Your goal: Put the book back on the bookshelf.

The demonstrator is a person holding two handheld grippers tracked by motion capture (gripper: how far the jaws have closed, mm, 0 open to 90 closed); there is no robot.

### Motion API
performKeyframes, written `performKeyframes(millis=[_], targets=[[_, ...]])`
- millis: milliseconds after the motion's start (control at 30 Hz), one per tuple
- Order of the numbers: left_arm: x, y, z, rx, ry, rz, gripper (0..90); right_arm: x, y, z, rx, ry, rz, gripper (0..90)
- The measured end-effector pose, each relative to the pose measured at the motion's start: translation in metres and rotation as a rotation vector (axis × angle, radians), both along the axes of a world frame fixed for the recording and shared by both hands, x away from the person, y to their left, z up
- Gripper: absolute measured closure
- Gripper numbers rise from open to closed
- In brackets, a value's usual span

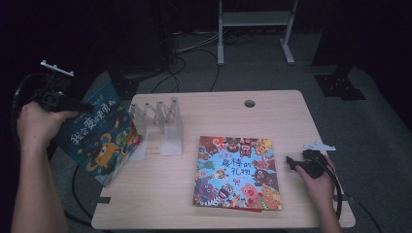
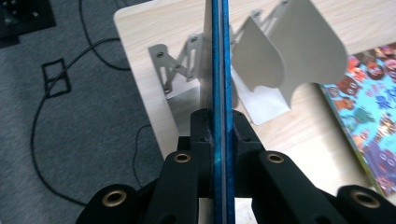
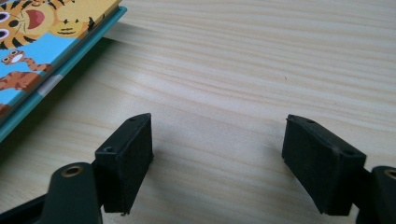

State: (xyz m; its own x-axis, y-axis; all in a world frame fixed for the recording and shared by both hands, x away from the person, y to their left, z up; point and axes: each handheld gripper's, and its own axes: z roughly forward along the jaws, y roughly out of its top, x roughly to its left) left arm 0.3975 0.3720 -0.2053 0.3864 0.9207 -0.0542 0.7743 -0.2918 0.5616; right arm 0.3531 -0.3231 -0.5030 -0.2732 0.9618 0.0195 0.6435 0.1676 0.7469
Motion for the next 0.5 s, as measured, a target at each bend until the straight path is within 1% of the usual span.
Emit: performKeyframes(millis=[100,167,200,267,300,367,467,500], targets=[[0.009,-0.003,0.0,0.023,0.002,0.018,82.3,0.0,0.0,0.0,0.0,0.001,0.0,23.8],[0.015,-0.004,0.0,0.024,-0.001,0.022,82.2,0.0,0.0,0.0,0.0,0.001,0.0,23.8],[0.017,-0.004,-0.001,0.01,0.003,0.032,82.2,0.0,0.0,0.0,0.0,0.001,0.001,23.8],[0.023,-0.003,-0.003,-0.003,0.002,0.03,82.3,0.0,0.0,0.0,0.0,0.0,0.0,23.8],[0.026,-0.003,-0.004,-0.007,0.002,0.04,82.2,0.0,0.0,0.0,-0.001,0.002,0.001,23.8],[0.03,-0.003,-0.007,0.002,-0.002,0.054,82.3,0.0,0.0,0.0,0.0,0.001,0.0,23.9],[0.035,-0.003,-0.008,-0.012,-0.013,0.061,82.2,0.0,0.0,0.0,0.0,0.001,0.0,23.9],[0.036,-0.004,-0.008,-0.009,-0.018,0.06,82.2,0.0,0.0,0.0,0.0,0.001,0.001,23.9]])
